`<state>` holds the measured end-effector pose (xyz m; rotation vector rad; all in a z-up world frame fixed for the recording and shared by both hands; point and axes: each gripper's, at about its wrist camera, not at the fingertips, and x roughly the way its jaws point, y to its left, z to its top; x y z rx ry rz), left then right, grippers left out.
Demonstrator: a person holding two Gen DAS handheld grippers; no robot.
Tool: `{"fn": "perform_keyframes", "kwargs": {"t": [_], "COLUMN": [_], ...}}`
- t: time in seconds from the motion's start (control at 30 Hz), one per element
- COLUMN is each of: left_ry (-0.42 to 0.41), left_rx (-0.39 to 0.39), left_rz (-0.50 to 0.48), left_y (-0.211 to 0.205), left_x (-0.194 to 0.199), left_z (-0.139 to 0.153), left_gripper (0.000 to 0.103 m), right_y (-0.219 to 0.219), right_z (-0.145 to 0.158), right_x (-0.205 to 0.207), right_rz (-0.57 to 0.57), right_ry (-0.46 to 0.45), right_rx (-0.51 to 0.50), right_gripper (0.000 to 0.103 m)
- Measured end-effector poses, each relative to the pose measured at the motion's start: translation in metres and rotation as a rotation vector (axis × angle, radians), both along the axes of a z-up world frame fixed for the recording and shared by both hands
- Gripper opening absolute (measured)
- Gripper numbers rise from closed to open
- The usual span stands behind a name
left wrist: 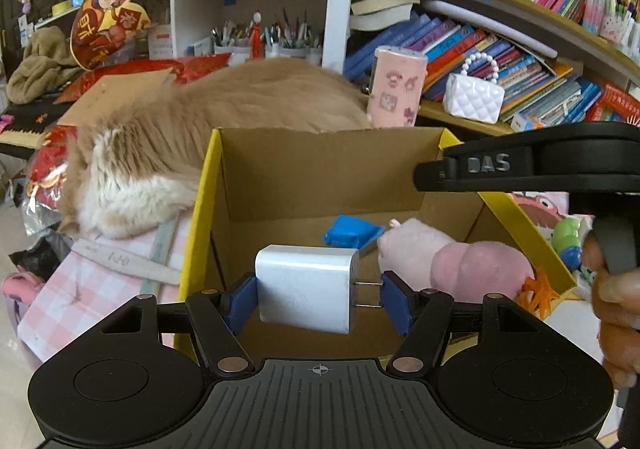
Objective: Organize objects
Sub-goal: 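Open both grippers to drop the white plug and pink chick into the box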
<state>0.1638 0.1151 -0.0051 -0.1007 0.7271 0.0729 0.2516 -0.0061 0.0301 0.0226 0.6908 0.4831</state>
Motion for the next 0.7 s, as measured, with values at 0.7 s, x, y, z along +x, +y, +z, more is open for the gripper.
{"fn": "perform_keyframes", "kwargs": {"t": [0.7], "left_ry": [-0.063], "left_rx": [0.051], "left_rz": [-0.006], "left_y": [-0.007], "left_x": [-0.003], "left_z": [0.013], "left_gripper": [0.072], "right_y": [0.005], "right_z": [-0.018], "right_x": [0.002], "right_rz": [0.057], "right_ry": [0.033], "right_rx": [-0.008], "right_gripper": [0.053]}}
